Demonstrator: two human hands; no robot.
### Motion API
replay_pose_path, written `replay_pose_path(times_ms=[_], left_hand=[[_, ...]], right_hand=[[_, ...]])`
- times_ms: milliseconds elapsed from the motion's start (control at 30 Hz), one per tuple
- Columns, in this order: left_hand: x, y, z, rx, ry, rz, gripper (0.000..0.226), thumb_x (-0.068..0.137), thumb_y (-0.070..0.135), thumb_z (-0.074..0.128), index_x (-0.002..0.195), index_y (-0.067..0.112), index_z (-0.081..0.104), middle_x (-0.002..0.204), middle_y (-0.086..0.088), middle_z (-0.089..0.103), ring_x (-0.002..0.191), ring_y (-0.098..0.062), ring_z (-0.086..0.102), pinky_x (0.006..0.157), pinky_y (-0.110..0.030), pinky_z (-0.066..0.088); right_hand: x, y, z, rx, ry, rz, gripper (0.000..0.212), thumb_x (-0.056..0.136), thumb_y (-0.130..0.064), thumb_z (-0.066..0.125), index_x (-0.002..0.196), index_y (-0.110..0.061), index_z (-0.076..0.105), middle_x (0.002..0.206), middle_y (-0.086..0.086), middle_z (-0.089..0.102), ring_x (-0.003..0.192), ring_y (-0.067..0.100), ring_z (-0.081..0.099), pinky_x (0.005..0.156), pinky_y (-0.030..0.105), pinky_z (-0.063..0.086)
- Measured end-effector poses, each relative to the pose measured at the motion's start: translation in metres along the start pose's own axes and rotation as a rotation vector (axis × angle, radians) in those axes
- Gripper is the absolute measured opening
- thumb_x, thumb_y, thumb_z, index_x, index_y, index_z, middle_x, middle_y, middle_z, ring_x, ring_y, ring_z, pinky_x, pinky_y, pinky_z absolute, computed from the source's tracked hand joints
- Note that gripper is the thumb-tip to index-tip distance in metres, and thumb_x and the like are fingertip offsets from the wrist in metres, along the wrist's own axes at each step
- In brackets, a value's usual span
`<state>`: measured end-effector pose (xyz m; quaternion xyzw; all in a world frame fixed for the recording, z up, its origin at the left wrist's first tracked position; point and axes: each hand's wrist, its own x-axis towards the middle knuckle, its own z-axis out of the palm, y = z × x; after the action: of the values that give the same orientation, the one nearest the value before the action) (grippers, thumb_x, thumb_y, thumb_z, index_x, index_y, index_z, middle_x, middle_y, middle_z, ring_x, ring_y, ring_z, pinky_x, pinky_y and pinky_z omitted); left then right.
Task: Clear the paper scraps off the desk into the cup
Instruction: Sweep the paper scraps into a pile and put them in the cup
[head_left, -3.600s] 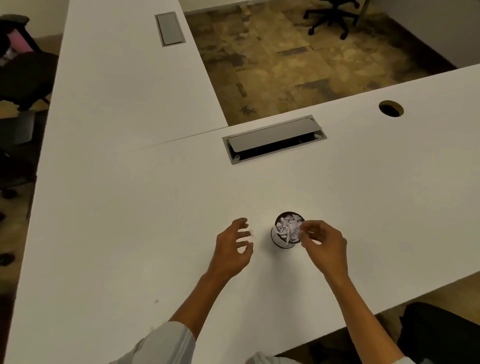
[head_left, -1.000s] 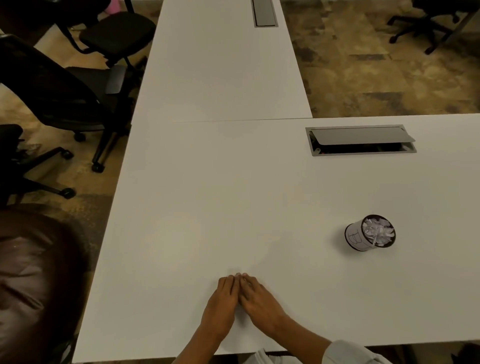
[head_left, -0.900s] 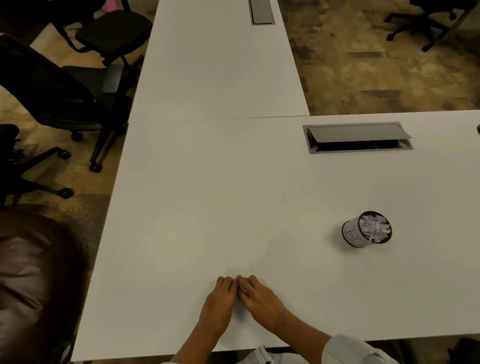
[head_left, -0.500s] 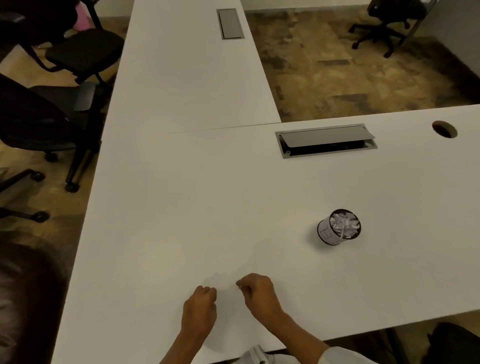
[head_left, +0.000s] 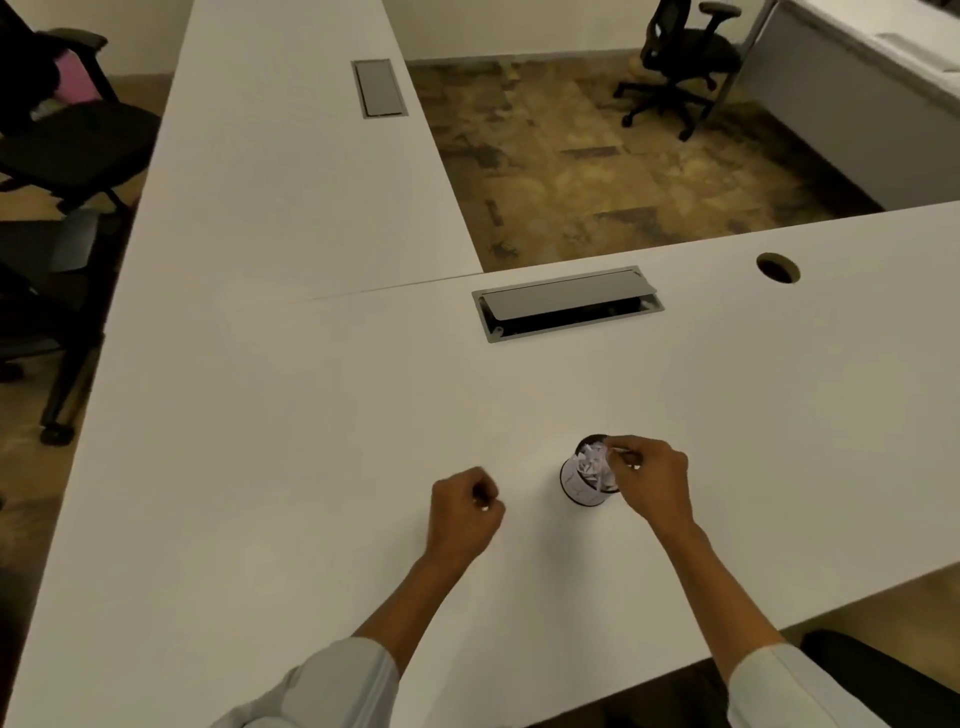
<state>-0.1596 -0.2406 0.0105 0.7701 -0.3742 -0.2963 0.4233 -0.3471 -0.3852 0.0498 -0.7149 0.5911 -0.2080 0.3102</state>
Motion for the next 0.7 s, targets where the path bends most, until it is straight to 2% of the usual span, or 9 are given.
replay_pose_path(times_ms=[133, 200, 267, 367, 400, 467, 533, 600, 700], left_hand=[[0.022, 0.037, 0.021, -0.098, -0.012, 0.057, 0.011, 0.068, 0.001, 0.066, 0.068, 0.012, 0.064, 0.067, 0.002, 0.068, 0.063, -0.011, 0.063, 0.061, -0.024, 0.056], [0.025, 0.039, 0.022, -0.170, -0.079, 0.063, 0.013, 0.072, 0.005, 0.070, 0.080, 0.014, 0.065, 0.080, 0.002, 0.070, 0.072, -0.009, 0.066, 0.065, -0.023, 0.057], [0.022, 0.031, 0.016, -0.199, -0.162, 0.058, 0.032, 0.073, 0.012, 0.076, 0.101, 0.019, 0.063, 0.102, 0.008, 0.067, 0.089, -0.005, 0.065, 0.071, -0.021, 0.058], [0.008, 0.000, -0.008, -0.107, -0.176, 0.029, 0.056, 0.073, 0.023, 0.079, 0.123, 0.028, 0.053, 0.123, 0.017, 0.055, 0.109, -0.001, 0.056, 0.079, -0.017, 0.052], [0.002, -0.015, -0.019, -0.084, -0.159, 0.003, 0.058, 0.073, 0.024, 0.080, 0.125, 0.029, 0.052, 0.126, 0.017, 0.053, 0.111, -0.002, 0.054, 0.081, -0.017, 0.049], [-0.015, -0.048, -0.046, -0.022, -0.119, -0.066, 0.058, 0.074, 0.024, 0.079, 0.125, 0.029, 0.051, 0.126, 0.016, 0.052, 0.111, -0.003, 0.052, 0.084, -0.019, 0.047], [-0.035, -0.083, -0.076, 0.056, -0.094, -0.152, 0.055, 0.075, 0.022, 0.078, 0.124, 0.026, 0.052, 0.124, 0.013, 0.053, 0.109, -0.006, 0.053, 0.084, -0.022, 0.047], [-0.059, -0.114, -0.106, 0.129, -0.076, -0.240, 0.049, 0.076, 0.018, 0.078, 0.119, 0.022, 0.055, 0.118, 0.009, 0.057, 0.104, -0.010, 0.056, 0.082, -0.023, 0.048], [-0.095, -0.150, -0.142, 0.198, -0.039, -0.349, 0.039, 0.075, 0.012, 0.077, 0.109, 0.020, 0.059, 0.102, 0.005, 0.063, 0.089, -0.011, 0.061, 0.069, -0.011, 0.046]], right_hand=[[0.018, 0.001, -0.003, -0.076, -0.218, 0.060, 0.044, 0.085, -0.003, 0.063, 0.129, -0.006, 0.059, 0.118, 0.013, 0.068, 0.101, 0.021, 0.068, 0.090, 0.022, 0.047], [0.020, -0.001, -0.005, -0.092, -0.235, 0.053, 0.049, 0.083, 0.002, 0.060, 0.132, -0.004, 0.056, 0.124, 0.016, 0.065, 0.112, 0.026, 0.064, 0.099, 0.032, 0.048], [0.017, -0.004, -0.007, -0.088, -0.207, 0.035, 0.049, 0.083, 0.003, 0.059, 0.131, -0.005, 0.057, 0.124, 0.015, 0.066, 0.114, 0.026, 0.063, 0.102, 0.036, 0.048], [0.003, -0.012, -0.004, -0.039, -0.128, -0.031, 0.038, 0.083, -0.004, 0.065, 0.120, -0.011, 0.065, 0.112, 0.006, 0.071, 0.104, 0.019, 0.068, 0.093, 0.036, 0.055], [-0.004, -0.016, 0.001, -0.004, -0.117, -0.070, 0.032, 0.083, -0.005, 0.066, 0.114, -0.012, 0.067, 0.106, 0.003, 0.072, 0.098, 0.016, 0.069, 0.087, 0.031, 0.057], [-0.021, -0.023, 0.019, 0.046, -0.169, -0.142, 0.025, 0.082, -0.002, 0.065, 0.105, -0.012, 0.070, 0.096, -0.003, 0.071, 0.087, 0.005, 0.068, 0.073, 0.013, 0.054], [-0.039, -0.028, 0.045, 0.060, -0.281, -0.183, 0.023, 0.082, 0.001, 0.065, 0.101, -0.011, 0.071, 0.091, -0.007, 0.070, 0.080, 0.000, 0.067, 0.065, 0.005, 0.051], [-0.058, -0.031, 0.078, 0.046, -0.410, -0.205, 0.023, 0.081, 0.001, 0.065, 0.100, -0.010, 0.072, 0.088, -0.003, 0.072, 0.078, 0.003, 0.069, 0.067, 0.014, 0.057], [-0.086, -0.036, 0.129, -0.036, -0.576, -0.230, 0.024, 0.081, -0.002, 0.066, 0.103, -0.009, 0.073, 0.092, 0.004, 0.074, 0.078, 0.010, 0.070, 0.078, 0.027, 0.059]])
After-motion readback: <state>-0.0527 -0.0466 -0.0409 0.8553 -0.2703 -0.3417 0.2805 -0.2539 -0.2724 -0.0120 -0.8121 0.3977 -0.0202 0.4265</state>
